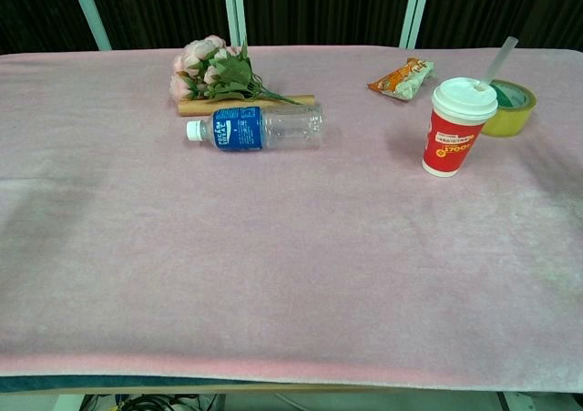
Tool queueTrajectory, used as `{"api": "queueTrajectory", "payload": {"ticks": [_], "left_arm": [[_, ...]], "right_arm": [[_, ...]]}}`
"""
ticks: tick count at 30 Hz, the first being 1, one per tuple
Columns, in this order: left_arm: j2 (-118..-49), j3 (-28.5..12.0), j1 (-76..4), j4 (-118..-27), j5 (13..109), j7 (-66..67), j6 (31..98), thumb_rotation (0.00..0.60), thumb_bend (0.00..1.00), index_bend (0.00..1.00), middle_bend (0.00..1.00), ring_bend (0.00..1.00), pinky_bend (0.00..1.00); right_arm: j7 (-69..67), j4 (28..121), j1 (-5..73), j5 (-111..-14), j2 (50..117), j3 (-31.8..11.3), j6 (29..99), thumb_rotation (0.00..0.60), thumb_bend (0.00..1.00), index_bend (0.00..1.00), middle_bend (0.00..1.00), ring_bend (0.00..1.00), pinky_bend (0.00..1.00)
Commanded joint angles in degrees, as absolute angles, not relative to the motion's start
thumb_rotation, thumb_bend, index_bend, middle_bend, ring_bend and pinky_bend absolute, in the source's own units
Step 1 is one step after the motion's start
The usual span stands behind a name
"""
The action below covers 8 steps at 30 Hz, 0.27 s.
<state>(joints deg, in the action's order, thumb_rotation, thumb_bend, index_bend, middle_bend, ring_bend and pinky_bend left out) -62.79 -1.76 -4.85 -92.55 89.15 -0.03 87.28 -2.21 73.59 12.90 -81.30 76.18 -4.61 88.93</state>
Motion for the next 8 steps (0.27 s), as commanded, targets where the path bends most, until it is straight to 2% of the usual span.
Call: {"api": "queueTrajectory", "payload": {"ticks": [1, 8], "left_arm": [[-62.65, -1.69, -4.91, -92.78, 89.18, 0.12, 87.11, 0.6, 0.62, 0.06, 0.04, 0.0, 0.0], [-62.48, -1.66, -4.9, -93.01, 89.54, 0.07, 87.43, 0.6, 0.62, 0.06, 0.04, 0.0, 0.0]], "right_arm": [[6.32, 75.91, 9.31, -85.38, 75.42, 0.48, 90.57, 0.6, 0.23, 0.0, 0.0, 0.01, 0.19], [8.98, 82.08, 8.9, -83.93, 73.49, 1.2, 86.48, 0.6, 0.23, 0.0, 0.0, 0.01, 0.19]]}}
